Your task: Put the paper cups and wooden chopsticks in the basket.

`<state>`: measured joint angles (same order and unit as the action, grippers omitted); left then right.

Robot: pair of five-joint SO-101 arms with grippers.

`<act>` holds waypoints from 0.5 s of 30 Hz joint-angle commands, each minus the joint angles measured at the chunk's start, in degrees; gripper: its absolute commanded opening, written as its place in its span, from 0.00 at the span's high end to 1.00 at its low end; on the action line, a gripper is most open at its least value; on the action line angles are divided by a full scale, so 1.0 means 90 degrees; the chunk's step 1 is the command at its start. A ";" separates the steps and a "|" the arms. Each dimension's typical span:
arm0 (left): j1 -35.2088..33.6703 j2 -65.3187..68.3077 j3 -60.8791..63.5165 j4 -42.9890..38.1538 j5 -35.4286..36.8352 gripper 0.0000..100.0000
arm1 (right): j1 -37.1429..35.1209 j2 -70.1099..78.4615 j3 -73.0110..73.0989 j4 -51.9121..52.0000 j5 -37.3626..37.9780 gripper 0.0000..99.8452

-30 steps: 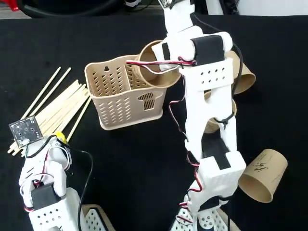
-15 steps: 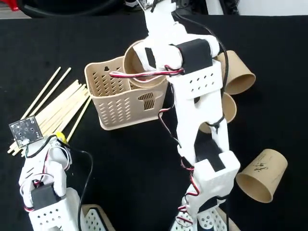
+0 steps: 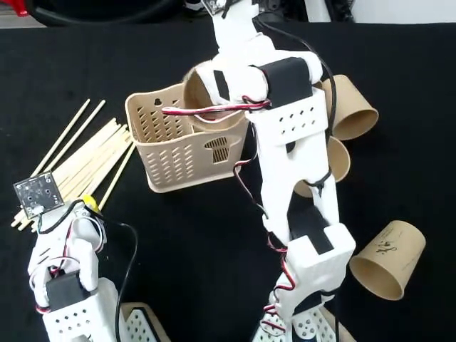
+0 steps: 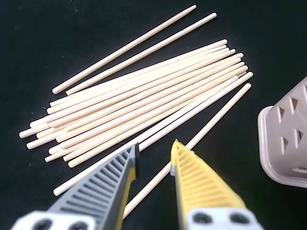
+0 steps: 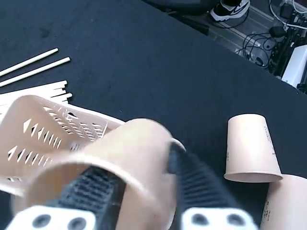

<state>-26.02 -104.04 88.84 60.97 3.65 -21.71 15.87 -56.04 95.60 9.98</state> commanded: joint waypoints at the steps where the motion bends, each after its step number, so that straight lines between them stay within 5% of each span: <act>1: 0.0063 -0.0029 -0.0063 -0.0117 -0.0049 0.87 | -0.0078 -0.0073 -0.0073 -0.0059 -0.0049 0.98; 15: 0.0298 -0.0029 0.0005 -0.0117 -0.0059 0.87 | 0.0576 -0.0063 -0.0503 0.0459 -0.0557 0.99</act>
<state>-23.91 -104.04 89.01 60.97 3.65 -20.57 15.87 -57.19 98.68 6.20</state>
